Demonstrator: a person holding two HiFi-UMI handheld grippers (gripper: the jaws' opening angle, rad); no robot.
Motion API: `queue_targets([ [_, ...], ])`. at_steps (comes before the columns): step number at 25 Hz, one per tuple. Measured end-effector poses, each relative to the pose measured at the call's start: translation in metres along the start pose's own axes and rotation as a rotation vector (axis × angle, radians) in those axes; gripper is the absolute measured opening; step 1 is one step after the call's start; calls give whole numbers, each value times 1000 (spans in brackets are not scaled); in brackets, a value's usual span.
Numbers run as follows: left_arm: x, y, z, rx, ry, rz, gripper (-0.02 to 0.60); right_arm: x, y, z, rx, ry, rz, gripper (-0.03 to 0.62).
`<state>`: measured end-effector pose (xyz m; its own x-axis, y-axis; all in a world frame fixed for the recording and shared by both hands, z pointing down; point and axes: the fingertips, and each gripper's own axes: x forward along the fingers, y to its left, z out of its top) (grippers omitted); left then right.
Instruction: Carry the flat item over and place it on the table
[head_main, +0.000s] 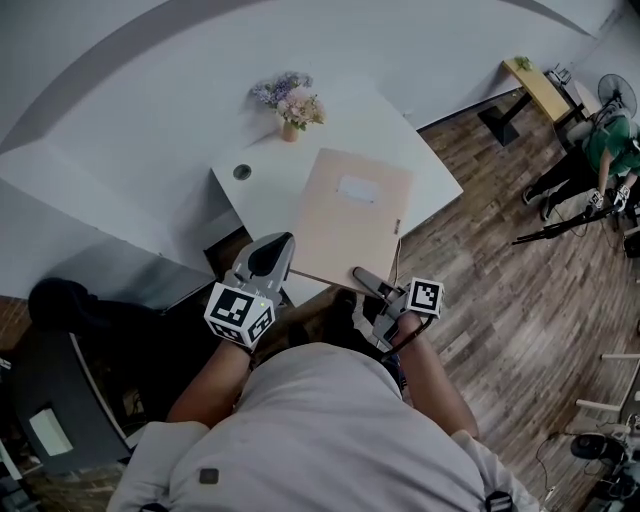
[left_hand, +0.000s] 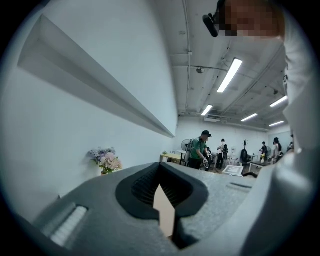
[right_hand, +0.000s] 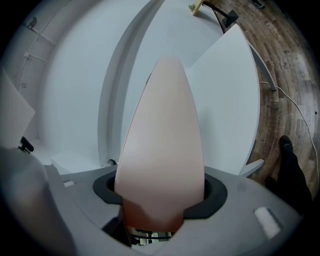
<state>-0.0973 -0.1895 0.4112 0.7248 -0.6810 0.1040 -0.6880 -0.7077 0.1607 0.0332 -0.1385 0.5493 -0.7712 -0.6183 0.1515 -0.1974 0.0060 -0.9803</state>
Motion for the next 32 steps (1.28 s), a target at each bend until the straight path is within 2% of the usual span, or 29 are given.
queue_targets([
  [6,31,12,-7,-10,16,27,0,11,-18,38,-12,35,-20,302],
  [19,109,46,-46,-77,94,111,0,32,-84,112,-29,176,-155,304],
  [32,156,63,-92,-134,166,169,0,38,-150,153,-10,249,-220,310],
])
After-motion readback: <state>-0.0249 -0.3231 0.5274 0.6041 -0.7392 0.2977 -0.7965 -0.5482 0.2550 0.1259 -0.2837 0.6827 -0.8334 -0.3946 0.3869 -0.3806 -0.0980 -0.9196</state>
